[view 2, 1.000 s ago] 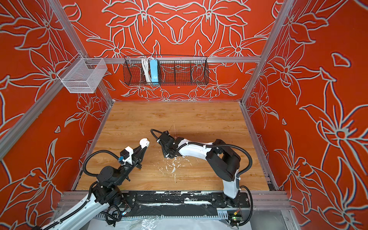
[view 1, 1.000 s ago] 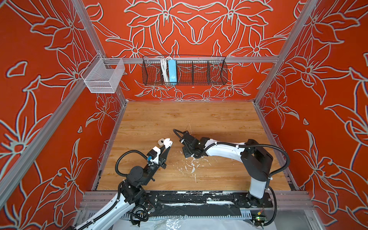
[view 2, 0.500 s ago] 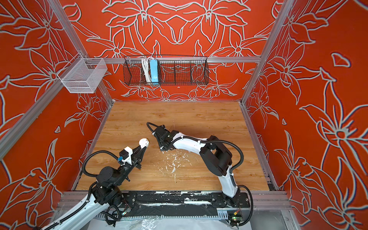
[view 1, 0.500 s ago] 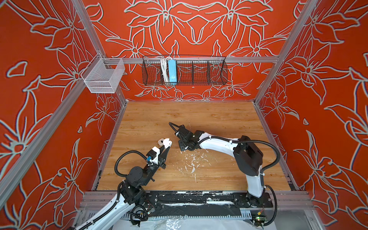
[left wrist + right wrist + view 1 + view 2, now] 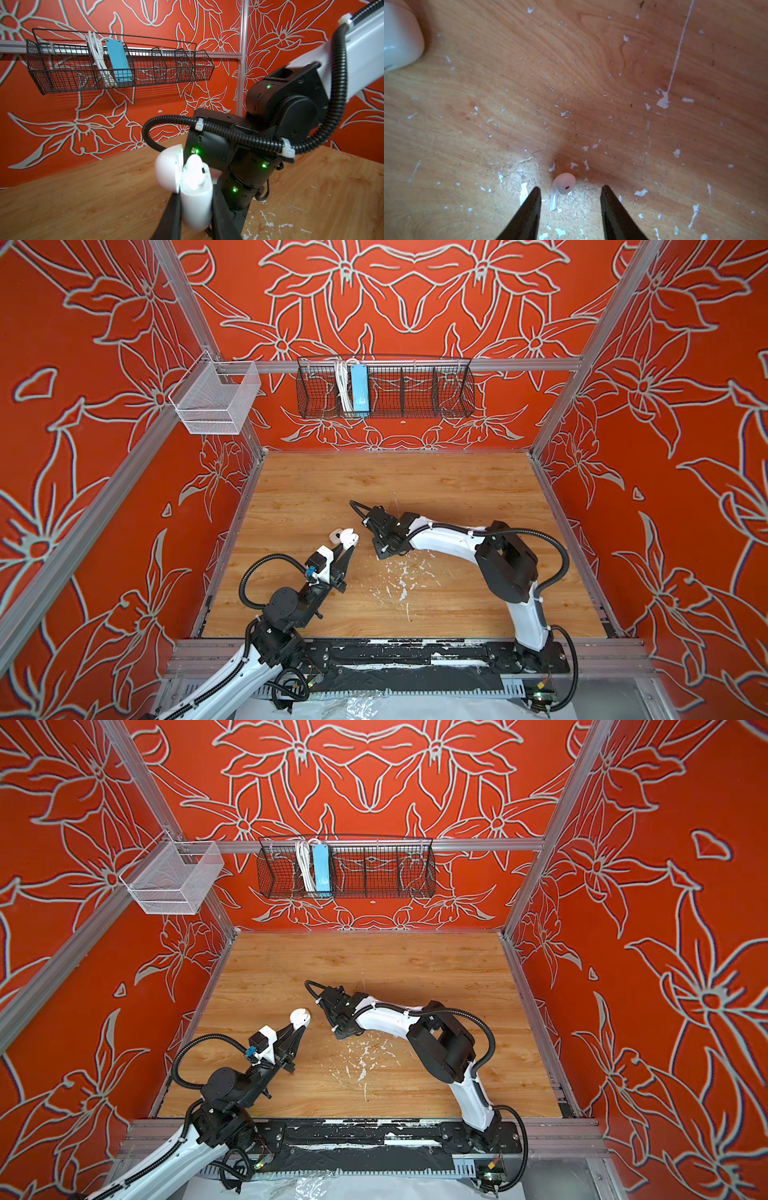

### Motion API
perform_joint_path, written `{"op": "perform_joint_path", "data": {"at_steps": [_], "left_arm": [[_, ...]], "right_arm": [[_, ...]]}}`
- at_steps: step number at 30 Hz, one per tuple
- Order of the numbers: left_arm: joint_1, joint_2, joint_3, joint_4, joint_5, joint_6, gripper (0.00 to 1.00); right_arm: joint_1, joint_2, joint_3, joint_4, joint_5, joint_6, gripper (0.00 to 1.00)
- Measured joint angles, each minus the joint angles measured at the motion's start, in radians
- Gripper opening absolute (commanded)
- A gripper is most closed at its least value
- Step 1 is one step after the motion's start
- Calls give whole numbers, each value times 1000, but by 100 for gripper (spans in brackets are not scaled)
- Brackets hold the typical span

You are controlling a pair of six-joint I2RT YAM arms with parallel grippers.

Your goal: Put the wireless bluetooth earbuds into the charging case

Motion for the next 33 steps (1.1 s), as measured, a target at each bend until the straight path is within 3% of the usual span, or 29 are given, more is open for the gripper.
{"op": "perform_joint_path", "data": {"at_steps": [33], "left_arm": [[0, 0, 0, 0, -1, -2, 0]], "right_arm": [[0, 68, 55, -24, -18, -2, 30]]}}
